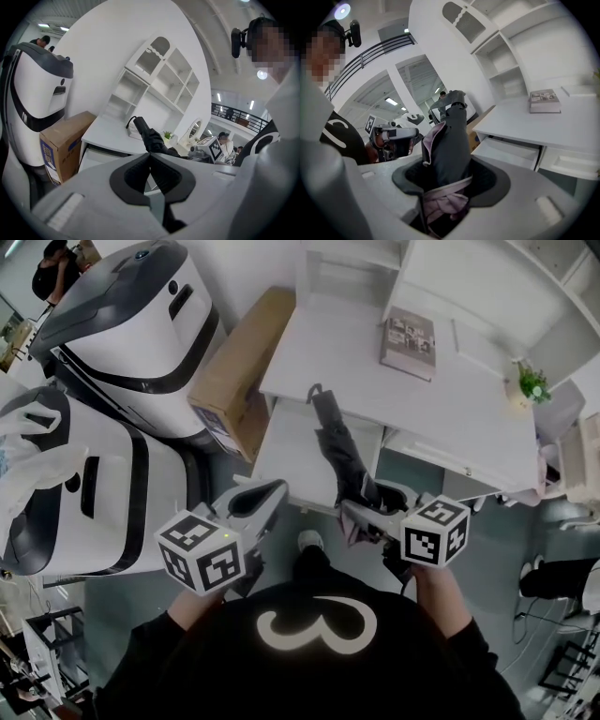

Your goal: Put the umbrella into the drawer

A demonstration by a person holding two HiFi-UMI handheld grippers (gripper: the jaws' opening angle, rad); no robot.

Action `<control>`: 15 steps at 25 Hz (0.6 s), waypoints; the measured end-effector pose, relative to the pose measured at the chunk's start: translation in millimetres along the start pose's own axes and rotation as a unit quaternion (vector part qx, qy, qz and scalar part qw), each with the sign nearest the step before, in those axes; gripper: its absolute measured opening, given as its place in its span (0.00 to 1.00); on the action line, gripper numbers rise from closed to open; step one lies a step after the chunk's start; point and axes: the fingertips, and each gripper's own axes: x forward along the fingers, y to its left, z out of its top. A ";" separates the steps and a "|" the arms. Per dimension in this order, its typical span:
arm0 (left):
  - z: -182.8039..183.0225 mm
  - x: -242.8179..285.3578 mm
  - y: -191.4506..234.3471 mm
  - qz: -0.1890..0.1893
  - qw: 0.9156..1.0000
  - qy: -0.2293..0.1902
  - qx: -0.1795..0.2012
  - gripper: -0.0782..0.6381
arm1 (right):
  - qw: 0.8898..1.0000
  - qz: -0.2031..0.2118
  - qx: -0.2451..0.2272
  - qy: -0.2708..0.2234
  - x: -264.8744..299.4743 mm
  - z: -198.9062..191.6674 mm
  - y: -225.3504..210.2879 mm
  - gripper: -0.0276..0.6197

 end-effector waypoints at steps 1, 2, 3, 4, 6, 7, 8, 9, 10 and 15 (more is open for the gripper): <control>1.7 4.6 5.2 0.003 1.000 0.001 -0.004 0.12 | 1.000 0.001 -0.001 0.009 5.7 1.7 -6.9 0.41; 3.3 9.1 10.2 0.006 1.000 0.002 -0.007 0.12 | 1.000 0.001 -0.004 0.018 11.2 3.0 -13.9 0.41; 4.4 13.5 15.1 0.009 1.000 0.003 -0.010 0.12 | 1.000 0.000 -0.008 0.028 16.4 4.1 -21.1 0.41; 5.2 17.9 19.9 0.012 1.000 0.005 -0.012 0.12 | 0.999 -0.001 -0.012 0.038 21.4 4.6 -28.3 0.41; 5.9 25.8 29.1 0.017 1.000 0.008 -0.018 0.12 | 0.998 -0.003 -0.018 0.055 31.0 4.0 -41.7 0.41; 6.2 29.0 34.1 0.020 1.000 0.010 -0.021 0.12 | 0.998 -0.004 -0.020 0.064 36.0 3.2 -47.8 0.41; 6.6 31.7 39.8 0.023 0.999 0.011 -0.024 0.12 | 0.997 -0.004 -0.023 0.073 41.3 2.2 -53.6 0.41; 7.1 34.2 46.2 0.028 0.999 0.011 -0.028 0.12 | 0.996 -0.004 -0.025 0.083 46.8 0.8 -59.6 0.41; 7.4 36.8 52.9 0.033 0.999 0.011 -0.033 0.12 | 0.995 -0.004 -0.027 0.092 52.1 -0.9 -65.8 0.41; 0.0 49.1 81.0 0.053 0.997 0.017 -0.056 0.12 | 0.990 -0.006 -0.033 0.137 78.1 -14.3 -95.9 0.41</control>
